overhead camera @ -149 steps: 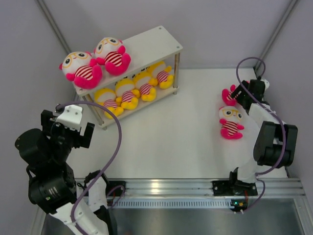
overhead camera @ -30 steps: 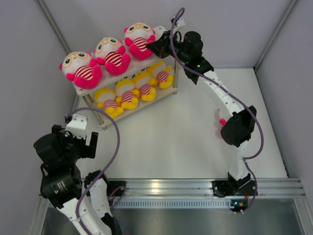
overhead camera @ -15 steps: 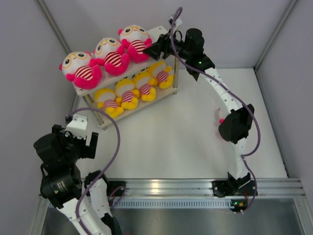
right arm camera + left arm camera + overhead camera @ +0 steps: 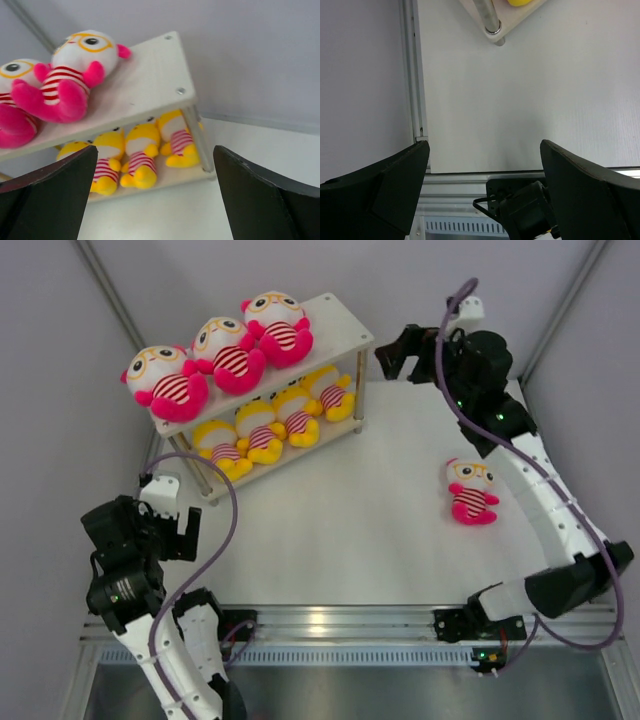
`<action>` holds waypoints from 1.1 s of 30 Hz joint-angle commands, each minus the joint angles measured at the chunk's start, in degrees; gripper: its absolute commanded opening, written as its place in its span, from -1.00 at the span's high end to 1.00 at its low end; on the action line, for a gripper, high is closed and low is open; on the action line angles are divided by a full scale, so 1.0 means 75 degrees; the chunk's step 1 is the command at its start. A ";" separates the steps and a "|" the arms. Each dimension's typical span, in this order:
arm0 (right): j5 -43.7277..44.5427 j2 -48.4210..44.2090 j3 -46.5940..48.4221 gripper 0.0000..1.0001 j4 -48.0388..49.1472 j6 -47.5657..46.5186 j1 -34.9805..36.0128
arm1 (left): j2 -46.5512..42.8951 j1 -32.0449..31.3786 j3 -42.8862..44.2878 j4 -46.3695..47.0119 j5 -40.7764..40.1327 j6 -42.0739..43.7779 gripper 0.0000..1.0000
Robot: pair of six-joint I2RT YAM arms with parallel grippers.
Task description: Place and organize the stuffed toys onto the shelf
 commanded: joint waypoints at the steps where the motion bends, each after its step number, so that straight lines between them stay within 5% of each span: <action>1: 0.2822 -0.1378 -0.1966 -0.99 -0.0798 0.0635 -0.0232 | 0.0133 -0.0096 -0.0456 0.0668 -0.0424 -0.0039 -0.97; 9: 0.4317 -0.4003 -0.5640 -0.99 -0.2988 0.2241 -0.1674 | -0.0066 -0.1079 -0.1873 0.1299 -0.2133 0.0172 -0.98; 17: 0.4387 -0.5973 -0.7939 -0.99 -0.3846 0.3542 -0.2213 | -0.0218 -0.1678 -0.3293 0.2191 -0.2066 -0.0261 -0.98; 24: 0.4751 -0.5613 -0.8995 -0.92 -0.2935 0.4808 -0.2319 | -0.0429 -0.2321 -0.3411 0.2168 -0.2287 -0.0519 -0.98; 33: 0.4447 -0.4242 -0.9604 -0.67 -0.0812 0.4856 -0.3467 | -0.0523 -0.2662 -0.3528 0.2145 -0.3061 -0.0356 -0.98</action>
